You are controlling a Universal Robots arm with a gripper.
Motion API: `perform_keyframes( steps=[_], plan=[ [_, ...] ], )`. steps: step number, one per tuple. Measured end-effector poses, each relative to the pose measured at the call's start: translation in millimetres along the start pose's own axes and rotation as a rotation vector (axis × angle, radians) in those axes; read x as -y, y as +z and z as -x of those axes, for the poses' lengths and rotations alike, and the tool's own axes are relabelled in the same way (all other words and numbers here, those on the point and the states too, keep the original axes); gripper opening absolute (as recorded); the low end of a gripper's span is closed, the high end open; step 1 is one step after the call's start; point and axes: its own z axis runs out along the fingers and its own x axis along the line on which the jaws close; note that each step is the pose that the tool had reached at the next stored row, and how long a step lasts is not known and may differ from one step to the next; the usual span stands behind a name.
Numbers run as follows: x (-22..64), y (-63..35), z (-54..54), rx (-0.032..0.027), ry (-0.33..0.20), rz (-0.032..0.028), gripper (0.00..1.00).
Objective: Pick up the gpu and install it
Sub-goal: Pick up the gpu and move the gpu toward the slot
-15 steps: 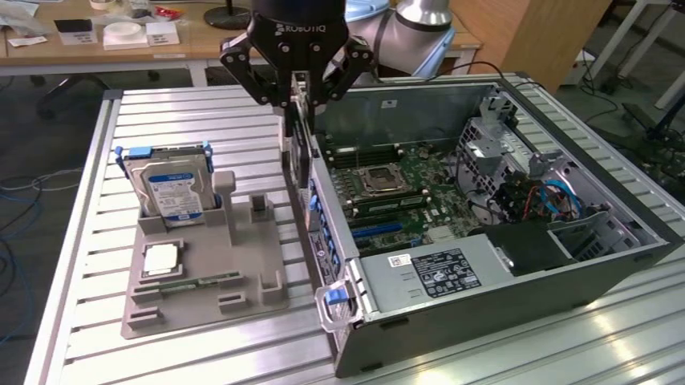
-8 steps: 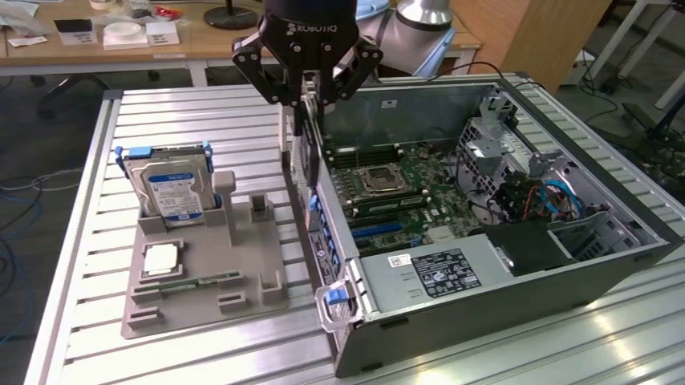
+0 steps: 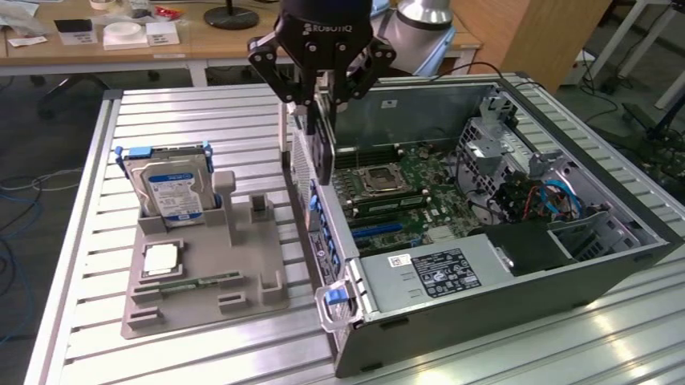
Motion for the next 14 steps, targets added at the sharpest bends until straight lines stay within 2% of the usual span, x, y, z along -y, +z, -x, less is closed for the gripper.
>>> perform_keyframes(
  steps=[14],
  plan=[
    [-3.5,1.2,46.0,0.0001,0.000,0.0000,0.27]
  ],
)
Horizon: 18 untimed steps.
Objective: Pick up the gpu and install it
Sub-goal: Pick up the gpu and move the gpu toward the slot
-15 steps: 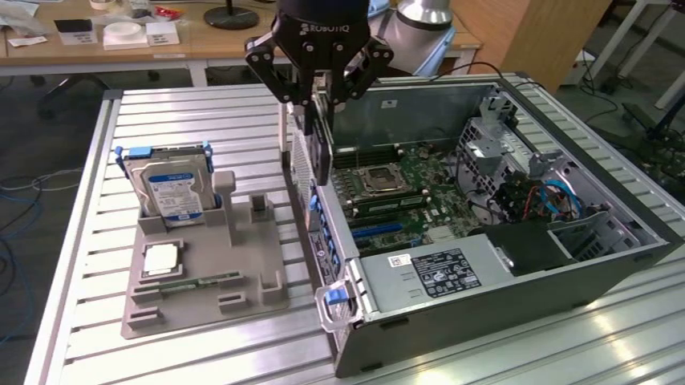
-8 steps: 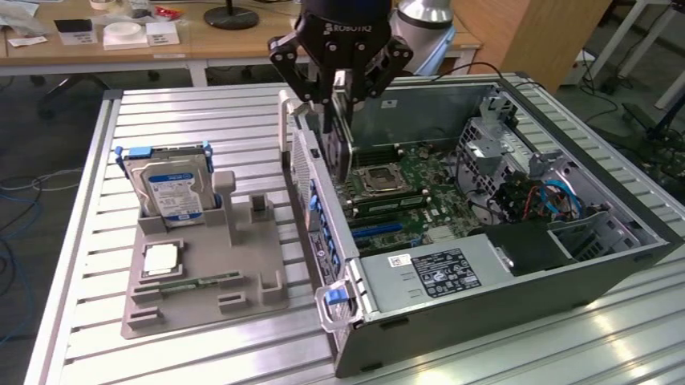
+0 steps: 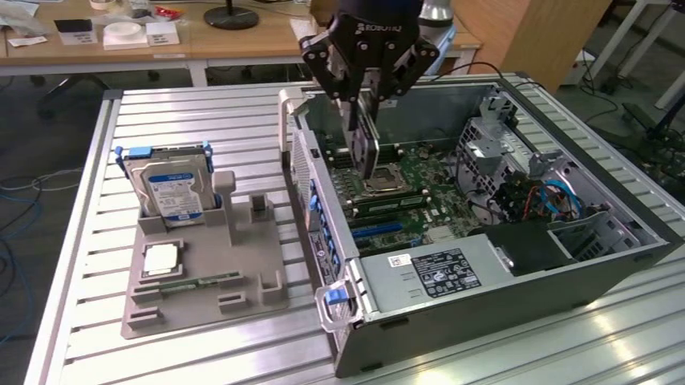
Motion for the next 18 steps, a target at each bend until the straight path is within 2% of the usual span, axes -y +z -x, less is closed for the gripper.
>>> perform_keyframes(
  steps=[6,18],
  plan=[
    [-1.4,0.4,15.5,-0.0001,0.000,0.0000,0.27],
    [-3.8,0.9,34.1,-0.0001,0.000,0.0000,0.27]
  ],
)
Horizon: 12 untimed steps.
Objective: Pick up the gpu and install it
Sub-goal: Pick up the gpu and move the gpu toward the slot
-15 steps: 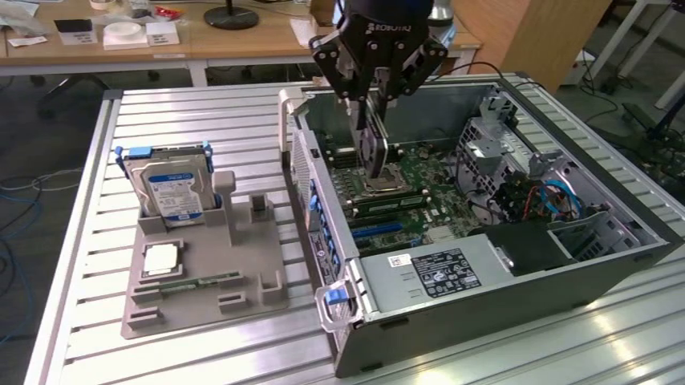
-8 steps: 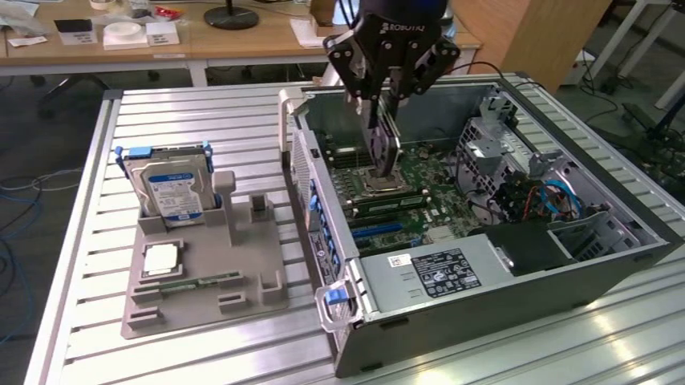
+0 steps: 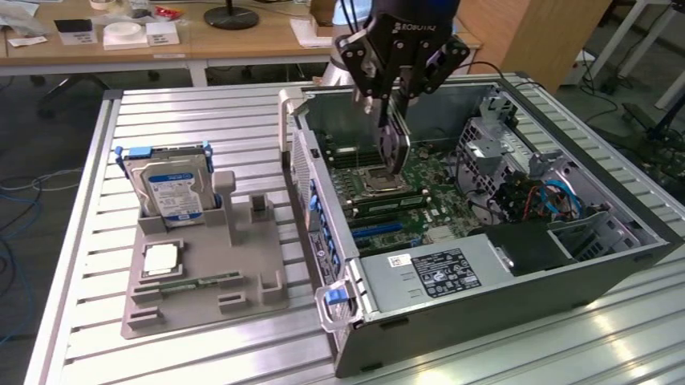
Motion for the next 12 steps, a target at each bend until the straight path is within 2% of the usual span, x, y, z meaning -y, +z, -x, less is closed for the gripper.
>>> perform_keyframes(
  steps=[9,12],
  plan=[
    [-1.9,0.5,18.9,0.0000,0.000,0.0000,0.27],
    [-2.0,0.5,20.9,-0.0001,0.000,0.0000,0.27]
  ],
)
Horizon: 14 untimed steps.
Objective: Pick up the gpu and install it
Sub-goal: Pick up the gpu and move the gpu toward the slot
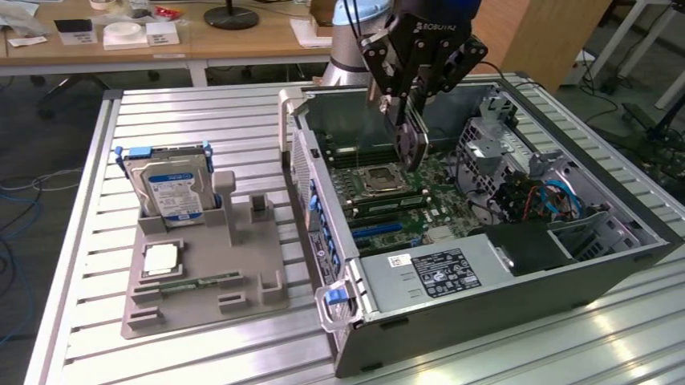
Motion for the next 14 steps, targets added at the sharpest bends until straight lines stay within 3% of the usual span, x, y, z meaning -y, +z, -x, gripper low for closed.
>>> perform_keyframes(
  steps=[7,14],
  plan=[
    [-0.2,0.1,1.2,0.0000,0.000,0.0001,0.27],
    [-1.1,0.4,14.3,0.0000,-0.001,0.0001,0.27]
  ],
)
